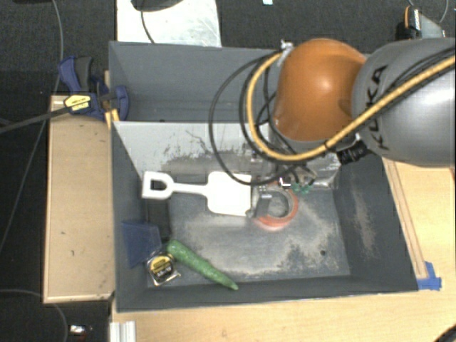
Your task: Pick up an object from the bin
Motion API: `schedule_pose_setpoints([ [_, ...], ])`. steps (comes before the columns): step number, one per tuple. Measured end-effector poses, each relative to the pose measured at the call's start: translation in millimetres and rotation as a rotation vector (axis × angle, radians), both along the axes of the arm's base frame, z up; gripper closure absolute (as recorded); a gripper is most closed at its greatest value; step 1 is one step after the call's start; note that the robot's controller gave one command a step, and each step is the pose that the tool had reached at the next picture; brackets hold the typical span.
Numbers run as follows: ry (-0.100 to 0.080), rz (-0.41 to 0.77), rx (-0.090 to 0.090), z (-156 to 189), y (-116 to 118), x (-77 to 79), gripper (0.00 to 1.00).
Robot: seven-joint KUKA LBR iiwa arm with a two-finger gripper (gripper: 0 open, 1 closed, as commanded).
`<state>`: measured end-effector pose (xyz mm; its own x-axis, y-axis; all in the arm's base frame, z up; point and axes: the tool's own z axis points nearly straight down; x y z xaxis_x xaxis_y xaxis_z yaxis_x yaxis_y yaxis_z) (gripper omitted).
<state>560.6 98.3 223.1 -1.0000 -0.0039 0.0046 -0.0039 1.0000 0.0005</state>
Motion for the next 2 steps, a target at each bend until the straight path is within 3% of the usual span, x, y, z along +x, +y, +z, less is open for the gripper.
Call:
schedule_pose_setpoints([
  [1,-0.008,-0.004,0.001,4.3,-0.6,1.7,0.00],
  [2,-0.013,0.007,0.003,-128.9,43.3,23.6,0.00],
])
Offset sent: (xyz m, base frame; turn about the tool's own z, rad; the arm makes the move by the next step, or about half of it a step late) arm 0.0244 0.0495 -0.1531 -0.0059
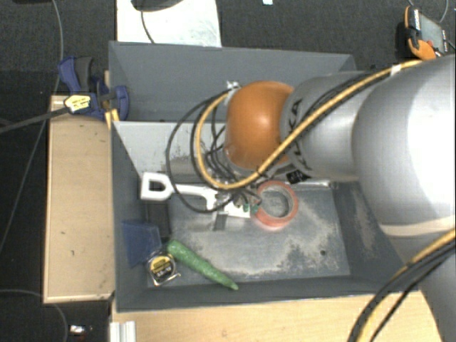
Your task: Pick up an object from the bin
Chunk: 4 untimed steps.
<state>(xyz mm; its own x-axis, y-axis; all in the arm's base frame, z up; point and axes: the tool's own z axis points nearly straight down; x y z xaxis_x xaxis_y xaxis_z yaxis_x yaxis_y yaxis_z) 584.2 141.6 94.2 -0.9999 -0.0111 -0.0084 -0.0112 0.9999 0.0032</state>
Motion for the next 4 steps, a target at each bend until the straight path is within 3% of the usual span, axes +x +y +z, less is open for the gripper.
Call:
schedule_pose_setpoints([
  [1,-0.008,-0.096,0.001,54.2,20.6,-15.1,0.00],
  [2,-0.011,-0.012,0.003,-16.9,3.8,0.9,0.00],
  [3,-0.027,-0.437,0.019,-20.9,16.6,-12.1,0.00],
  [4,-0.026,-0.041,0.007,-13.0,4.4,4.4,1.00],
])
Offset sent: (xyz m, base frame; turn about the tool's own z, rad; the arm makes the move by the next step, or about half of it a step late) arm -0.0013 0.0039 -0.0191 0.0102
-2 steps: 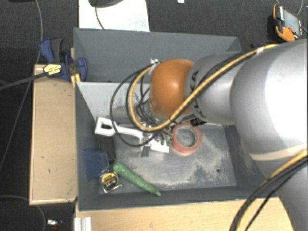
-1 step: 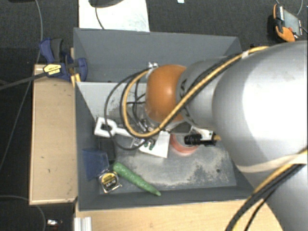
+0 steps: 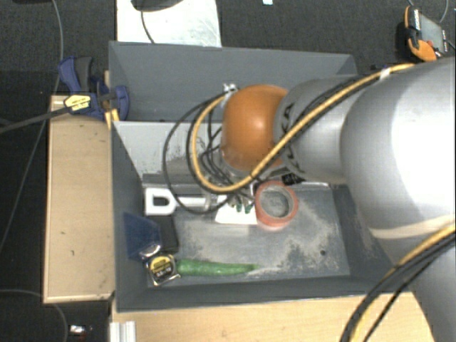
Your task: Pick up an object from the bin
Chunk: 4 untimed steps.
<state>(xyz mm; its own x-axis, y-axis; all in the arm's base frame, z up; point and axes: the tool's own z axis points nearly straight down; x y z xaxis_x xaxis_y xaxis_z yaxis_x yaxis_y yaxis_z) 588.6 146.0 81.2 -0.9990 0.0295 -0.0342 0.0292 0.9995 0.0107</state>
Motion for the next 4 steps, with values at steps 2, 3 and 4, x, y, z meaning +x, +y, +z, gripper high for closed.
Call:
schedule_pose_setpoints([
  [2,-0.001,-0.002,0.000,0.7,-0.1,0.3,1.00],
  [3,-0.002,-0.003,0.000,8.3,-0.3,0.1,1.00],
  [4,0.001,-0.004,0.000,36.2,-0.5,-0.6,1.00],
])
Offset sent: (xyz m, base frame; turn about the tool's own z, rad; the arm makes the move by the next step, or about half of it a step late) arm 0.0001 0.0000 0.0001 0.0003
